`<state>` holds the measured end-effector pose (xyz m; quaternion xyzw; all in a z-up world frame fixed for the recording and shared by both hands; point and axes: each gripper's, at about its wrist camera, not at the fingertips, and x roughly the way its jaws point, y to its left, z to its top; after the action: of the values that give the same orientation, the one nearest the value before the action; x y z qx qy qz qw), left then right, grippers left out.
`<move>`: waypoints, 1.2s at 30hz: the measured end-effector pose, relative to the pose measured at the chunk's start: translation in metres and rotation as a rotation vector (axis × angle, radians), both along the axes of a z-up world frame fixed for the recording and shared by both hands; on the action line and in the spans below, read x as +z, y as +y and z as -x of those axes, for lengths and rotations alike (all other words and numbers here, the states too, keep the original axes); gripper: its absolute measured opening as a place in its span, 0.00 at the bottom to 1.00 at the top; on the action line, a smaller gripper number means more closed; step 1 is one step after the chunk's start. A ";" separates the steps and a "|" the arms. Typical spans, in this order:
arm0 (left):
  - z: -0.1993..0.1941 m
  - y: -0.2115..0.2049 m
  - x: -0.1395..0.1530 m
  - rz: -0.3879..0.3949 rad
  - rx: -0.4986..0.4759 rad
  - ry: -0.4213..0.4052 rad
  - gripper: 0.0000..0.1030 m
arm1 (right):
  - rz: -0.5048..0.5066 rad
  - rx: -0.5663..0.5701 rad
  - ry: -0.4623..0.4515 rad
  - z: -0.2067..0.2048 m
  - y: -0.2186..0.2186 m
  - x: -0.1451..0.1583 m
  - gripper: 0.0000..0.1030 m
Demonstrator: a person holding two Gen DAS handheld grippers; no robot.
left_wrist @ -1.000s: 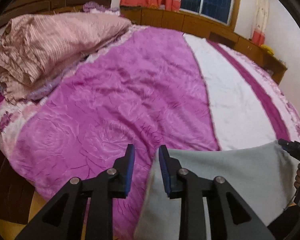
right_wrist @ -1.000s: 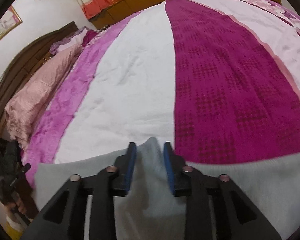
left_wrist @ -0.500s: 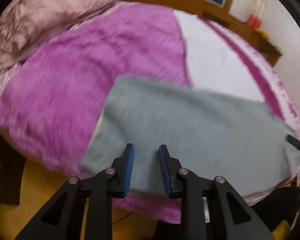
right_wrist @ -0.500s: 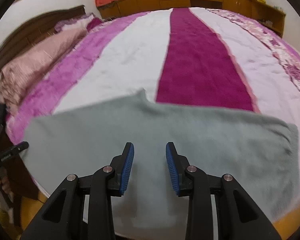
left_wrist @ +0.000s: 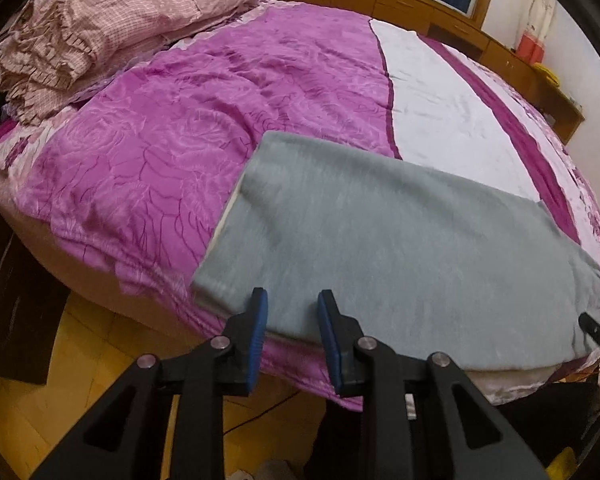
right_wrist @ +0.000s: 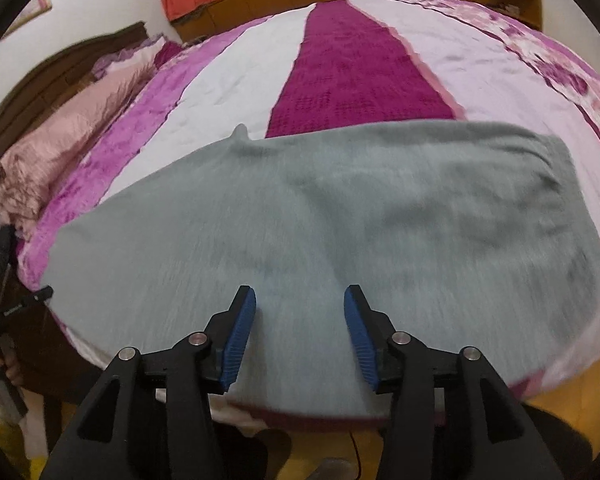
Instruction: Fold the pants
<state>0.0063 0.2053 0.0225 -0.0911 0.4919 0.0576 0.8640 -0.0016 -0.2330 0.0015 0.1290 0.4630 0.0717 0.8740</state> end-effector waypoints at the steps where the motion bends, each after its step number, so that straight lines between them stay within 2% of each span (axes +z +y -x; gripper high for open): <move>1: 0.002 -0.002 0.002 0.007 0.002 0.001 0.26 | -0.021 -0.014 -0.002 0.006 -0.006 0.001 0.39; 9: 0.007 -0.032 0.018 0.011 -0.036 -0.018 0.26 | -0.106 -0.203 -0.024 0.050 -0.058 0.008 0.47; 12: 0.005 -0.045 0.015 0.011 -0.050 -0.007 0.26 | -0.143 -0.308 -0.007 0.061 -0.085 0.003 0.52; 14: 0.004 -0.051 0.009 0.010 -0.054 0.012 0.26 | -0.140 -0.360 0.019 0.061 -0.098 -0.001 0.53; 16: 0.004 -0.057 0.003 0.007 -0.062 0.030 0.26 | -0.184 -0.405 0.026 0.063 -0.112 -0.007 0.53; 19: 0.005 -0.063 -0.002 -0.012 -0.072 0.039 0.26 | -0.255 -0.418 0.031 0.060 -0.124 -0.014 0.53; 28: 0.003 -0.066 -0.010 -0.028 -0.068 0.046 0.27 | -0.325 -0.469 0.059 0.049 -0.139 -0.028 0.53; 33: 0.002 -0.066 -0.011 -0.035 -0.072 0.048 0.27 | -0.337 -0.469 -0.041 0.048 -0.138 -0.014 0.53; 36: 0.001 -0.067 -0.013 -0.040 -0.069 0.053 0.27 | -0.357 -0.473 -0.061 0.044 -0.140 -0.014 0.52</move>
<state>0.0053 0.1382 0.0094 -0.0550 0.5160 0.0401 0.8539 -0.0459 -0.3727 -0.0126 0.3826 0.3736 -0.0500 0.8435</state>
